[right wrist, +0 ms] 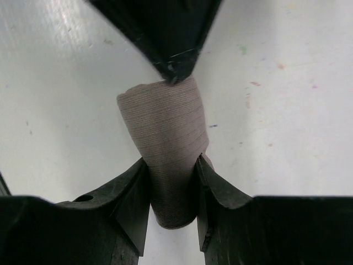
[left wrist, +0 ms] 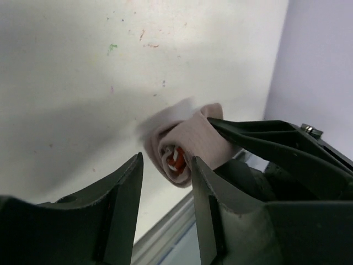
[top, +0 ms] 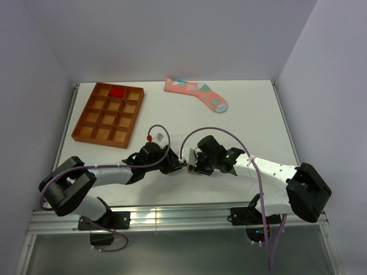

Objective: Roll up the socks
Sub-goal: Pick up the sock at the center of the board.

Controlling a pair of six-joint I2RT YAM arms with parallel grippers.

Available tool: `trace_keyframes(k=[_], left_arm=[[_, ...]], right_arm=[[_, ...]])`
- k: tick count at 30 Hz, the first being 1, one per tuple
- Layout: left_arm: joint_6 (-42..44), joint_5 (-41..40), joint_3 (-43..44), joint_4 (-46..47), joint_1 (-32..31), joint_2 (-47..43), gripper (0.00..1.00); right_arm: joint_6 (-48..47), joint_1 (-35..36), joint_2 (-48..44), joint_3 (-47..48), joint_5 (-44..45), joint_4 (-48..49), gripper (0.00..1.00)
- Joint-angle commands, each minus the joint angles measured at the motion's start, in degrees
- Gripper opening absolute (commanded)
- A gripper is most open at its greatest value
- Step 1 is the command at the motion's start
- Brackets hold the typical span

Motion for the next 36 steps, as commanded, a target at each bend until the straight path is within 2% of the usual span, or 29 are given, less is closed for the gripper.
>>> trace_keyframes(k=[1,7,9,14,18,25,36], left_arm=[[-8.25,-3.83,-2.30,4.23,-0.52,-4.67,0.46],[-16.34,-10.77,-2.57,0.03,-3.49,-10.91,0.48],[-19.32,-13.85,-4.41,2.03,-4.91,-14.25,0.48],[-21.53,-20.36,-5.21,-0.77,-8.86,-18.74,0.49],[-25.66,-22.65,-6.80,4.93,-9.75,-17.87,0.50],[-24.00,-28.97,-1.53,4.51,-9.23,-16.54,0.54],[-20.57,-30.82,4.28,4.50,-8.17,-14.35,0.56]], right_arm=[[2.74,-0.32,0.31,4.41,2.97,1.31,0.00],[5.11,-0.41,1.98,7.05,4.55,2.10,0.00],[5.64,-0.41,2.42,7.22,5.78,2.54,0.00],[7.83,-0.84,3.03,9.68,7.02,1.76,0.00],[10.82,-1.11,2.42,14.15,9.04,1.05,0.00],[14.43,-1.11,1.72,19.18,9.66,-0.53,0.00],[17.77,-1.02,0.31,22.34,11.68,-1.76,0.00]])
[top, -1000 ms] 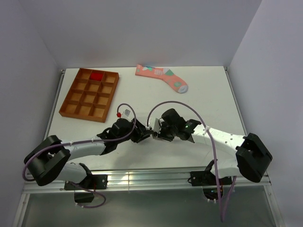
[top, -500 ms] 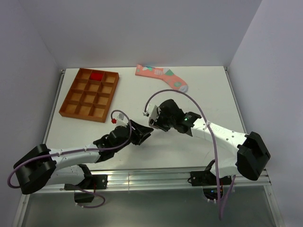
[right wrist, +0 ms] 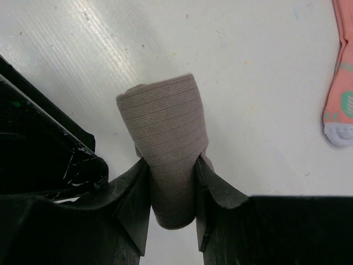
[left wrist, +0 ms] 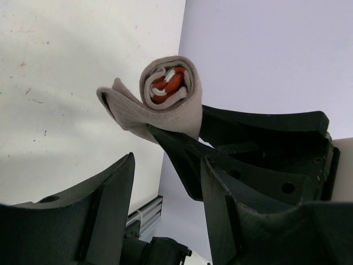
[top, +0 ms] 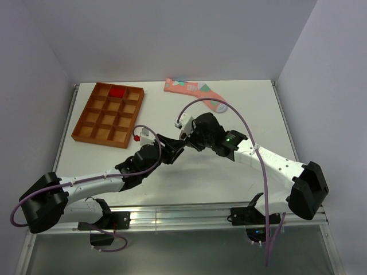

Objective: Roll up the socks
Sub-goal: Pick up the sock at the center of the board.

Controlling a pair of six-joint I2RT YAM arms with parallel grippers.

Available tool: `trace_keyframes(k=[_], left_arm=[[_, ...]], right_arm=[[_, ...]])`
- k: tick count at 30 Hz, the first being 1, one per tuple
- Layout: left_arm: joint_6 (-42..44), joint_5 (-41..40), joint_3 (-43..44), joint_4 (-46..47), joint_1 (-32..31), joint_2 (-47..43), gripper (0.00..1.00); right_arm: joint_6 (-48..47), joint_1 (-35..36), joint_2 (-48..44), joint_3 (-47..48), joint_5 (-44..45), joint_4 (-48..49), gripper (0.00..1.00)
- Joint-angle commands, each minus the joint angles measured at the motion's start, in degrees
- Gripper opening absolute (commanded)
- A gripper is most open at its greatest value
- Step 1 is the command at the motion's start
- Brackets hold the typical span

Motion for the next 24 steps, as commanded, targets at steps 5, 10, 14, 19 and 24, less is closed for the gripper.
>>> trace_keyframes(k=[5,10,14,19,24], left_arm=[[0.17,-2.50,3.29,6.04,0.69,2.90,0.57],[-0.45,-3.81,2.42,8.25,1.48,2.47,0.58],[0.96,-4.35,3.38,8.25,1.74,2.55,0.59],[0.70,-3.47,4.08,10.53,2.09,4.22,0.60],[0.61,-3.73,4.26,11.68,2.45,4.84,0.60]], right_arm=[[3.50,0.25,-2.51,4.36,-1.35,-1.59,0.00],[5.17,0.33,-3.65,4.80,-3.28,-2.73,0.00],[6.23,0.33,-4.18,5.50,-4.16,-3.44,0.00],[7.63,0.33,-4.27,6.91,-5.75,-4.32,0.00],[7.99,0.33,-3.83,7.61,-8.81,-5.37,0.00]])
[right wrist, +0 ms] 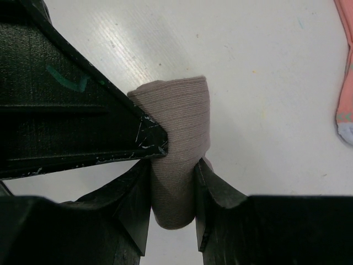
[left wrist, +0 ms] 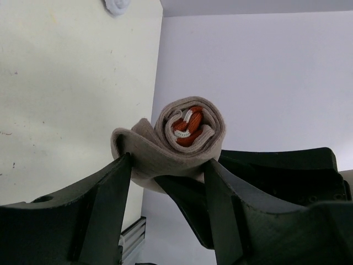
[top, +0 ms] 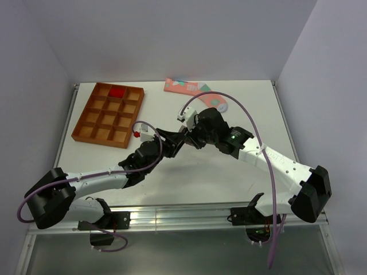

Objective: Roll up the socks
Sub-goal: Pick up the sock at the center of the board.

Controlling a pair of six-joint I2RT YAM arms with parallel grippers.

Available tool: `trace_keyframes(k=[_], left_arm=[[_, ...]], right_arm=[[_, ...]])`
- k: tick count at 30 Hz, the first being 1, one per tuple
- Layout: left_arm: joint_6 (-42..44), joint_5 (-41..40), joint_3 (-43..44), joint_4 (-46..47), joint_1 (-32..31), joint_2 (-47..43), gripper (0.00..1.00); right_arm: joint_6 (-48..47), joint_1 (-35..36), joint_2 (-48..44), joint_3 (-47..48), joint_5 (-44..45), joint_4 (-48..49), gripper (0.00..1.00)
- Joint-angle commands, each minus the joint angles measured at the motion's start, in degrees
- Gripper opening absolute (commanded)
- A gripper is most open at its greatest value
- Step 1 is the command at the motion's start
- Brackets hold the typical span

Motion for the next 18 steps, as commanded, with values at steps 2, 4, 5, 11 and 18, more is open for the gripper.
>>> trace_keyframes(k=[2,4,5,11,18], left_arm=[[0.57,-2.55,2.45,3.72,0.67,0.10,0.60],[0.74,-3.61,2.01,3.98,0.67,-0.34,0.61],[1.09,-3.69,1.83,4.24,0.67,-0.43,0.61],[1.45,-3.26,1.57,5.39,0.85,-0.35,0.61],[2.50,-3.34,1.83,4.69,1.11,-0.87,0.58]], right_arm=[[2.07,0.58,-1.66,3.09,-7.38,-1.57,0.00],[2.68,0.58,-1.49,3.61,-9.23,-2.36,0.00],[3.03,0.58,-1.58,4.05,-9.93,-2.71,0.00],[3.21,0.58,-1.05,4.85,-13.54,-3.50,0.00],[2.51,0.58,1.32,6.43,-18.02,-5.96,0.00]])
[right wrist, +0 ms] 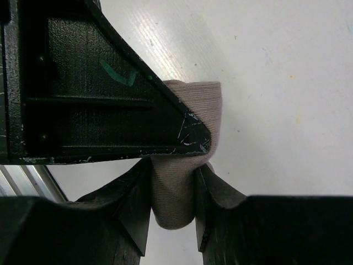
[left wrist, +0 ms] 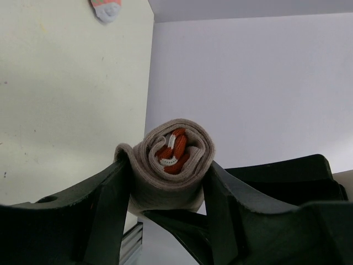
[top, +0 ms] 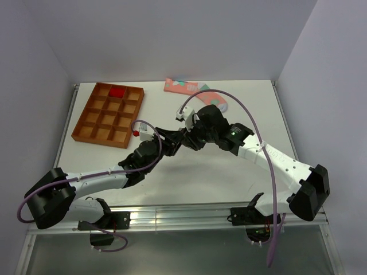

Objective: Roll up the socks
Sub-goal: Pick up the sock at the center of the board, then place the sock in the storage box.

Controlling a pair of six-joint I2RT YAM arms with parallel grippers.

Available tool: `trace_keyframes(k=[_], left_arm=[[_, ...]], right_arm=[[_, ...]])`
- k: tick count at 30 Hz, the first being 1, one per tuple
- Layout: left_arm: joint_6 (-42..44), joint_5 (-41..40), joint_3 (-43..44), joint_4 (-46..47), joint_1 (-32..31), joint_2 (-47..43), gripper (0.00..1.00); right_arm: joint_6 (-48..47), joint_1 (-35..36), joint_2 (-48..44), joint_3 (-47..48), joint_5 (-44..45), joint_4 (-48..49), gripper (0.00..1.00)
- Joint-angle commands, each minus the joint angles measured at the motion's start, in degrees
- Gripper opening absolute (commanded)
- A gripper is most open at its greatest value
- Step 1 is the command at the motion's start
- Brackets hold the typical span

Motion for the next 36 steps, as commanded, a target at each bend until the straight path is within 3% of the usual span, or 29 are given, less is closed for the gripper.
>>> trace_keyframes(k=[1,8,12,14,15,16,17,19,20,25,31,36], left_arm=[[2.08,-2.80,1.83,1.80,0.85,-1.22,0.56],[3.93,-2.89,1.74,1.18,0.94,-2.10,0.44],[5.25,-2.10,1.92,0.57,1.29,-2.19,0.31],[5.78,-1.57,2.09,0.04,1.47,-2.01,0.15],[6.04,-1.31,2.18,0.04,1.64,-1.93,0.15],[6.22,-0.78,2.18,-0.31,1.82,-1.75,0.04],[6.39,-0.60,2.53,-0.66,1.91,-1.58,0.00],[7.18,0.45,3.06,-1.62,2.43,-1.23,0.00],[7.71,0.63,3.84,-2.41,2.61,-1.05,0.00],[9.91,0.19,3.94,-2.69,3.23,-1.31,0.00],[12.28,-1.30,3.59,-2.16,3.66,-2.80,0.00],[13.60,-3.32,3.50,-3.04,3.67,-4.21,0.00]], right_arm=[[0.65,1.14,0.54,3.15,-9.74,-1.70,0.00],[-0.67,1.06,2.03,4.12,-12.38,-3.99,0.00],[-1.90,1.06,2.12,4.12,-14.66,-5.04,0.00],[-2.86,1.06,2.56,4.73,-15.54,-6.18,0.00],[-2.95,1.06,2.65,4.91,-15.46,-6.45,0.00],[-3.04,1.06,2.56,4.91,-15.37,-6.37,0.00],[-3.04,1.06,2.56,4.91,-15.19,-6.45,0.02],[-3.22,1.06,2.03,5.00,-14.58,-6.36,0.07],[-3.39,1.14,1.86,5.35,-13.88,-6.63,0.16],[-3.39,0.97,0.45,6.75,-11.33,-7.42,0.40],[-4.53,0.79,-0.43,6.67,-8.60,-9.35,0.54],[-5.68,0.27,-2.36,5.00,-7.28,-9.79,0.57]])
